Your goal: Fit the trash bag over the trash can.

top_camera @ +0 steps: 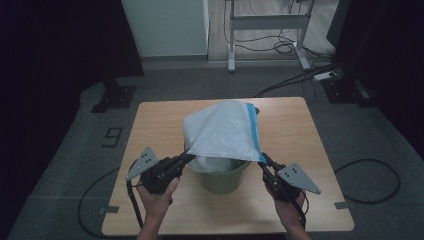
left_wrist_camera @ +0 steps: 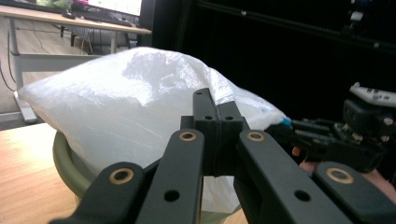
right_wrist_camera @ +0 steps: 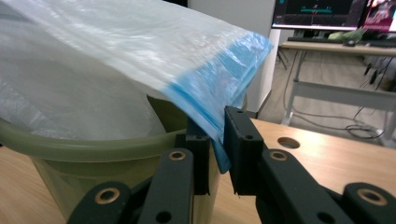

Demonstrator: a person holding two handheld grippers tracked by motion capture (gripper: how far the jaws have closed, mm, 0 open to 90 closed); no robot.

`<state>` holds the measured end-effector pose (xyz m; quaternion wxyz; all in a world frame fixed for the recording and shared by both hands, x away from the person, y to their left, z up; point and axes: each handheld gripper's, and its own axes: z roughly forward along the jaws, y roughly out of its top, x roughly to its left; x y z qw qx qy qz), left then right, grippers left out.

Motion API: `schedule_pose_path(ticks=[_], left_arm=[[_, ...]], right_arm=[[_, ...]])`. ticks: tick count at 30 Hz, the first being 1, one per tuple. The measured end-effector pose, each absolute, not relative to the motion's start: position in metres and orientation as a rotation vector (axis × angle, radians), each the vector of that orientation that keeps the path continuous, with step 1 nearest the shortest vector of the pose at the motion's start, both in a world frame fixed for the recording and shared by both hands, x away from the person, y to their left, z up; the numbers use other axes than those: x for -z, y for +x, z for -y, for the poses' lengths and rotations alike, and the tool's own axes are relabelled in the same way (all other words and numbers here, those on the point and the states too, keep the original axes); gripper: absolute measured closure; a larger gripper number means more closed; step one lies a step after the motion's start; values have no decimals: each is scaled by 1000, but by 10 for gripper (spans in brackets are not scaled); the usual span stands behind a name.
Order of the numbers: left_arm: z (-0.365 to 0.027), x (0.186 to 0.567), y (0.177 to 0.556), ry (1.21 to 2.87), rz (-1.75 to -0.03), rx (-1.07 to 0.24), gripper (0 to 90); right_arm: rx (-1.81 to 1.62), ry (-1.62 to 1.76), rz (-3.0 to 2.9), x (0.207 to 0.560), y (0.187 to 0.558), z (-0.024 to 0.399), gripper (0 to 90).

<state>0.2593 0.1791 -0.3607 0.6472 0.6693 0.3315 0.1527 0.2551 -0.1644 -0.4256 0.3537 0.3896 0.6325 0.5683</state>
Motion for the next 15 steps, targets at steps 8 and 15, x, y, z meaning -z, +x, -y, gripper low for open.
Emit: schedule_pose_path(ticks=[8,15], left_arm=[[-193,363,260,1481,-786,-339,900],[-211,370,259,1462,-822,-322,900]], right_arm=[[-1515,1009,-1653,430,257,172,884],[-1450,1039,-1627,423,271,194,885]])
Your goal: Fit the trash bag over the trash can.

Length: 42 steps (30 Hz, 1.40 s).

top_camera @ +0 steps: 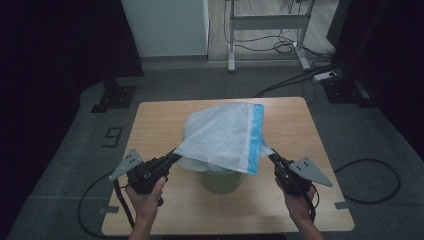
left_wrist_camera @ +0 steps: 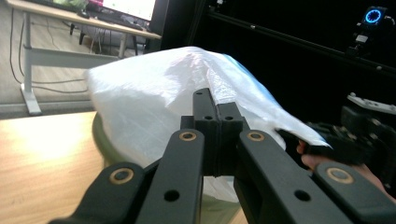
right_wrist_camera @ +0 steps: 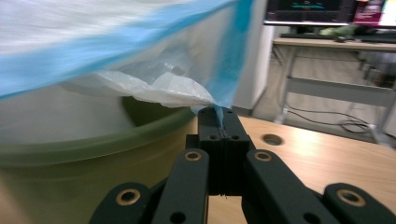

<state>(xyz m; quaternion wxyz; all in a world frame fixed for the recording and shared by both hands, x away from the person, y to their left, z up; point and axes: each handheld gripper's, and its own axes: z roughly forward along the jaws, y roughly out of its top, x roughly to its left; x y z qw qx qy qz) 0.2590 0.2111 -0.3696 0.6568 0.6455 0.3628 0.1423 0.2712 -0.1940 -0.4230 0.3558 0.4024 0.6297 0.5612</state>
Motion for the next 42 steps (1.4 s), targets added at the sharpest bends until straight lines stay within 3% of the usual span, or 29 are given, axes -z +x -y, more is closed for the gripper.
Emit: schedule_pose_path(ticks=[15,17,23,28,31,42], left_arm=[[-247,405,255,1484,-929,-299,889],[-249,403,255,1485,-918,-296,843],[-245,387,245,1527,-837,-379,536],[-249,382,235,1594,-793,-389,349],[-255,383,232,1587,-798,-399,310],[-248,359,235,1501,-796,-463,313]], right_arm=[[-1362,1134,-1633,437,310,223,880],[-1363,1135,-1629,439,311,222,878],[-1377,1076,-1601,430,305,217,863],[-1379,1063,-1593,423,301,218,860],[-1376,1069,-1588,422,302,220,861],[-1365,1059,-1588,423,301,216,852]])
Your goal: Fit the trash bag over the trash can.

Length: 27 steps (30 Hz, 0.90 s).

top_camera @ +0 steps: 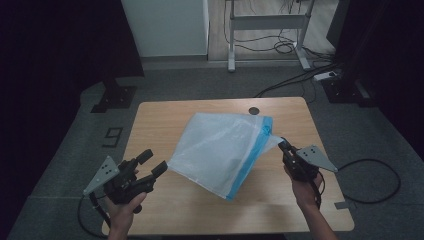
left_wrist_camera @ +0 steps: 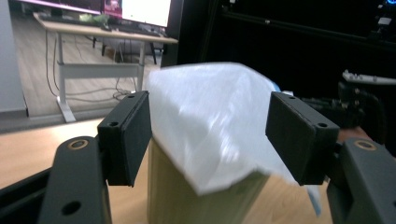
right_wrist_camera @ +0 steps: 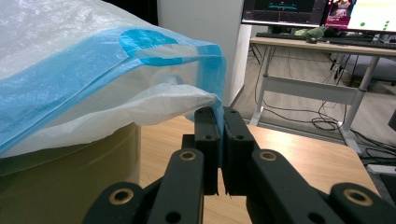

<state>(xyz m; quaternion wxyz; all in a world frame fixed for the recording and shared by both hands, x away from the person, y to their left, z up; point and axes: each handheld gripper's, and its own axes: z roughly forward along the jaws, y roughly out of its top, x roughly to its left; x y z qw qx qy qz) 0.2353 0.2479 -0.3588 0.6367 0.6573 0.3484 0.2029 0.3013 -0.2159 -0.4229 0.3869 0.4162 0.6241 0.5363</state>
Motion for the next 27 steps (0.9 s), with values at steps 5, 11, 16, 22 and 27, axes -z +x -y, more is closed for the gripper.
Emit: schedule_pose_path(ticks=[5,11,16,22,27], left_arm=[[-214,340,244,1543,-786,-495,322],[-169,335,256,1648,-767,-517,354],[-150,344,264,1729,-768,-487,339],[-141,369,270,1794,-791,-445,284],[-136,379,269,1819,-791,-458,251]], right_arm=[[-1364,1040,-1592,421,299,213,847],[-1370,1026,-1593,421,297,209,844],[-1379,1021,-1592,422,294,209,842],[-1388,1019,-1591,423,291,209,839],[-1392,1018,-1592,424,290,207,837]])
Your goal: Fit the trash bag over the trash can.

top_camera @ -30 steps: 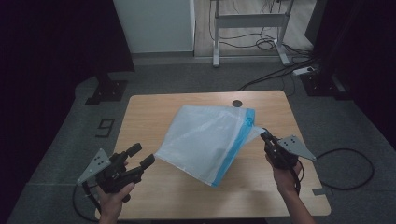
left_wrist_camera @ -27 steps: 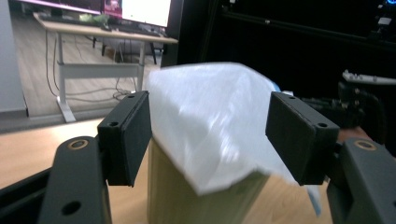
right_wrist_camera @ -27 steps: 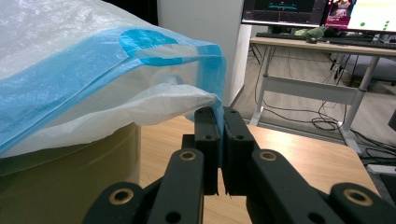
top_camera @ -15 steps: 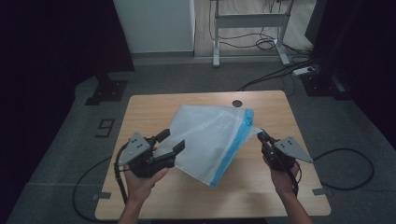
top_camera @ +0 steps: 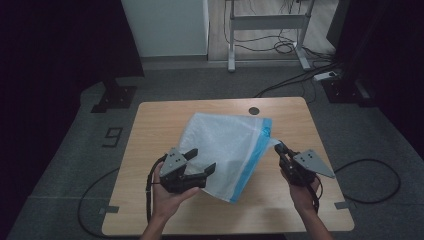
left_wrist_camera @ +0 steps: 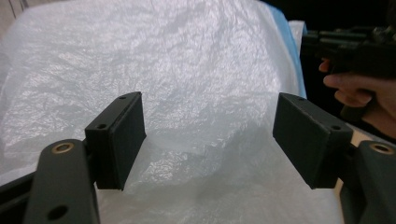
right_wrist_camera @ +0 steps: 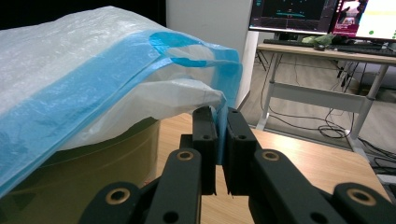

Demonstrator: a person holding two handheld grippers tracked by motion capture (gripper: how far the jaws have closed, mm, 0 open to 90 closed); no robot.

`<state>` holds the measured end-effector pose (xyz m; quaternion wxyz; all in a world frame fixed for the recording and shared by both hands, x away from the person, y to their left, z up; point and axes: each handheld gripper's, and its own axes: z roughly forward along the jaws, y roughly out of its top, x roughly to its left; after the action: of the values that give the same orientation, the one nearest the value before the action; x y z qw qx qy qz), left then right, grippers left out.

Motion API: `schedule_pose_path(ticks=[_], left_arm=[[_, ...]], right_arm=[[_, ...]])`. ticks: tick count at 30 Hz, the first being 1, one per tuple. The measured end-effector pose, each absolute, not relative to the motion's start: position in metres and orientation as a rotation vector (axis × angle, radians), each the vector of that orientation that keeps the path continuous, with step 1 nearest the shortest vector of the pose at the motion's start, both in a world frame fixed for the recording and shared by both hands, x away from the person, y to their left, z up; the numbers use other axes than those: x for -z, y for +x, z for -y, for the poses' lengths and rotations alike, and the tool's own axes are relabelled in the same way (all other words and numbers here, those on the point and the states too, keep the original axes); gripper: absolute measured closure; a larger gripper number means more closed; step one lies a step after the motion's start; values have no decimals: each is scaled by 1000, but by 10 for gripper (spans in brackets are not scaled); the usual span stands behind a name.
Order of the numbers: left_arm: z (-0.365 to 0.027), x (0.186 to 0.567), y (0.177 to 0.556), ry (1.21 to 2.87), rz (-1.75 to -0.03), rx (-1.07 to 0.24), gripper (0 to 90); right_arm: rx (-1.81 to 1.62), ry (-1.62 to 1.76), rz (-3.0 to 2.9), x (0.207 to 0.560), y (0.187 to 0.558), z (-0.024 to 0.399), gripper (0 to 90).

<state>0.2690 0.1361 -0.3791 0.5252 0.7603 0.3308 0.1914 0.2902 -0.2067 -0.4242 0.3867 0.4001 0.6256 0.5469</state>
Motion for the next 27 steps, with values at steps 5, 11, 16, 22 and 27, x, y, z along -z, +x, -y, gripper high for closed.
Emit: schedule_pose_path(ticks=[5,11,16,22,27], left_arm=[[-133,385,269,1847,-778,-462,338],[-132,391,270,1877,-749,-430,584],[-131,394,273,1878,-754,-428,672],[-132,395,273,1878,-756,-438,799],[-136,395,271,1839,-747,-444,894]], right_arm=[[-1396,1016,-1594,425,289,205,836],[-1397,1022,-1592,427,289,207,835],[-1398,1028,-1589,429,288,209,835],[-1396,1033,-1584,429,288,210,835],[-1393,1040,-1581,430,288,212,834]])
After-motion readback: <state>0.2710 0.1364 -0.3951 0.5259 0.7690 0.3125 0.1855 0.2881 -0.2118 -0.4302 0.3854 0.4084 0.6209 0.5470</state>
